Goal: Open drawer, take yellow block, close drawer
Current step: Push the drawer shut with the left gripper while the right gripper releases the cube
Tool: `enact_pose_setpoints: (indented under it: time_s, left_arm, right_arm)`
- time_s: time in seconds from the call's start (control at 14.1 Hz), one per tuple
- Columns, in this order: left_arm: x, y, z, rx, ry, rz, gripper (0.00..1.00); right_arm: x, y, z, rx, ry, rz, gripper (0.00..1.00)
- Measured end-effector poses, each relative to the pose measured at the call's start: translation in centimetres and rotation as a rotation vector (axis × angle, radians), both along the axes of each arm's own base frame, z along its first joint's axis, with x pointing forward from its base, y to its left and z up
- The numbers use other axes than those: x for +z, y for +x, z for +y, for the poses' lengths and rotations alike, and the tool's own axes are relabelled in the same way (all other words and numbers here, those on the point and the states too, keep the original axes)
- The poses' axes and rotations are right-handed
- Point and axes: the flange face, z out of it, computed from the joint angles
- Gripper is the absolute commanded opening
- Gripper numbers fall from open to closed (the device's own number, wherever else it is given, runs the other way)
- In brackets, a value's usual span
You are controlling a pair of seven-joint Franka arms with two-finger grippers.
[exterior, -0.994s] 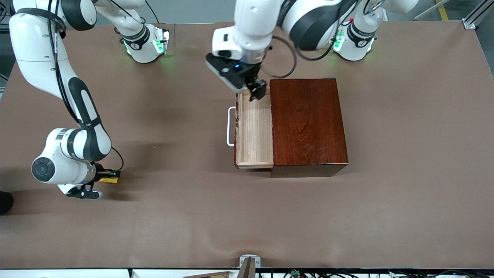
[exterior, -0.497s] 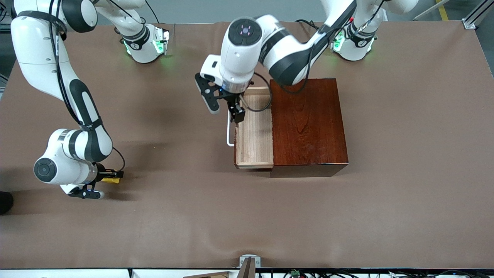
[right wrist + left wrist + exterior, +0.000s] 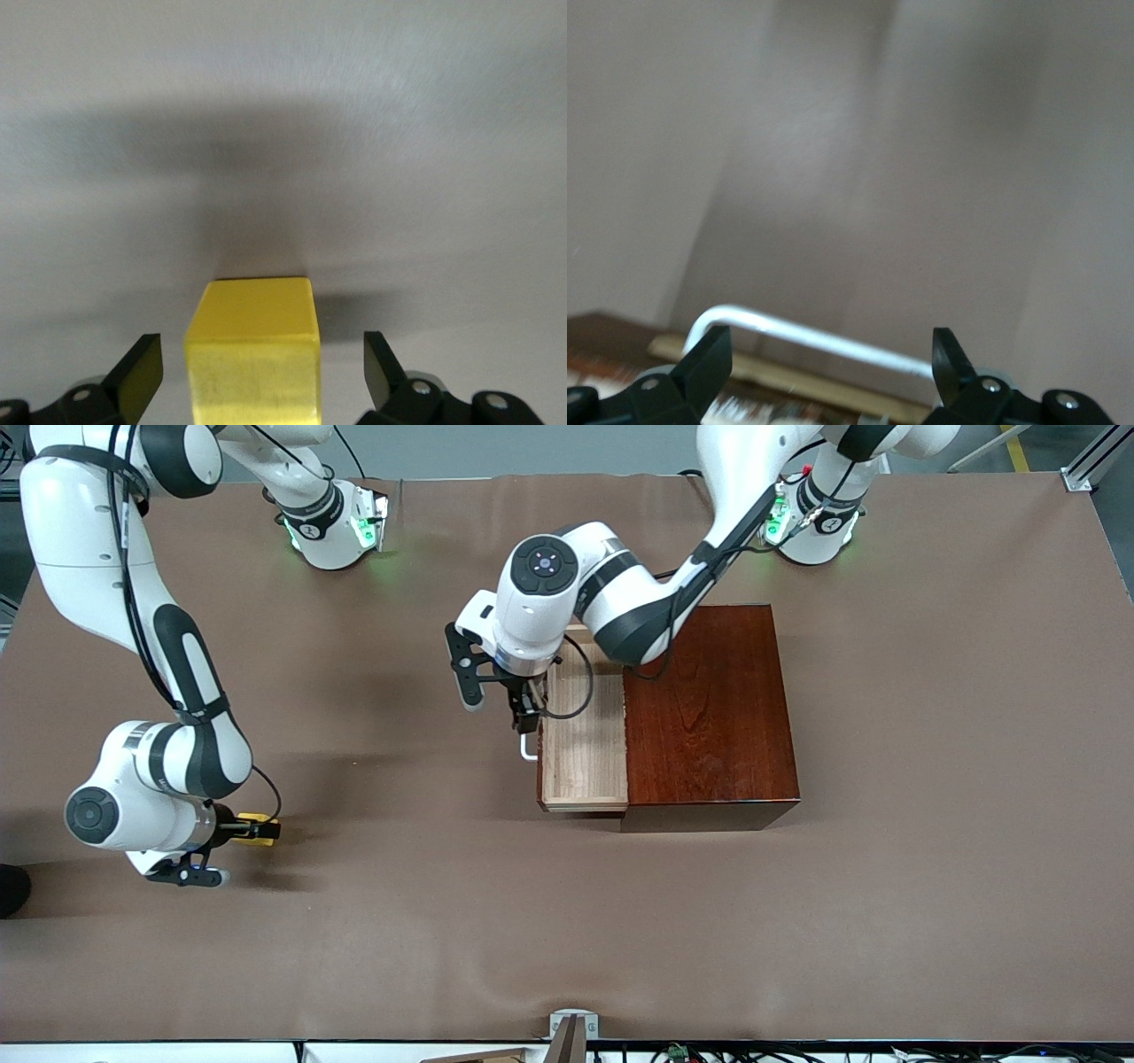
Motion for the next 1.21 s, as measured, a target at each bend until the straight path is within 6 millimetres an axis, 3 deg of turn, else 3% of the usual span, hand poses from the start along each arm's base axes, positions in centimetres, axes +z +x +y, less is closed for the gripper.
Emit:
enact_pose_setpoints:
  time_s: [0.14, 0.35, 0.5, 0.71, 0.99, 1.21]
  left_arm:
    - [-1.1, -0.8, -0.9, -0.051, -0.001, -0.005, 1.00]
    - [-2.3, -0.5, -0.6, -0.102, 0.016, -0.012, 1.00]
    - [-2.9, -0.2, 0.0, -0.143, 0.064, -0.017, 1.00]
    - [-3.7, 0.1, 1.2, -0.179, 0.166, -0.026, 1.00]
    - [-3.7, -0.1, 1.4, -0.193, 0.206, -0.023, 1.00]
    - [-3.6, 0.4, 2.3, -0.199, 0.272, -0.018, 1.00]
  right_arm:
    - [3.4, 0.4, -0.1, -0.002, 0.003, -0.001, 1.00]
    - [11.9, 0.3, 0.0, -0.001, 0.006, -0.046, 1.00]
    - [17.9, -0.7, 0.3, 0.002, 0.010, -0.071, 1.00]
    - [25.0, -3.1, 0.5, 0.005, 0.017, -0.072, 1.00]
    - [32.6, -7.1, 1.0, 0.043, 0.025, -0.095, 1.00]
    - [36.4, -10.3, 1.8, 0.060, 0.034, -0.076, 1.00]
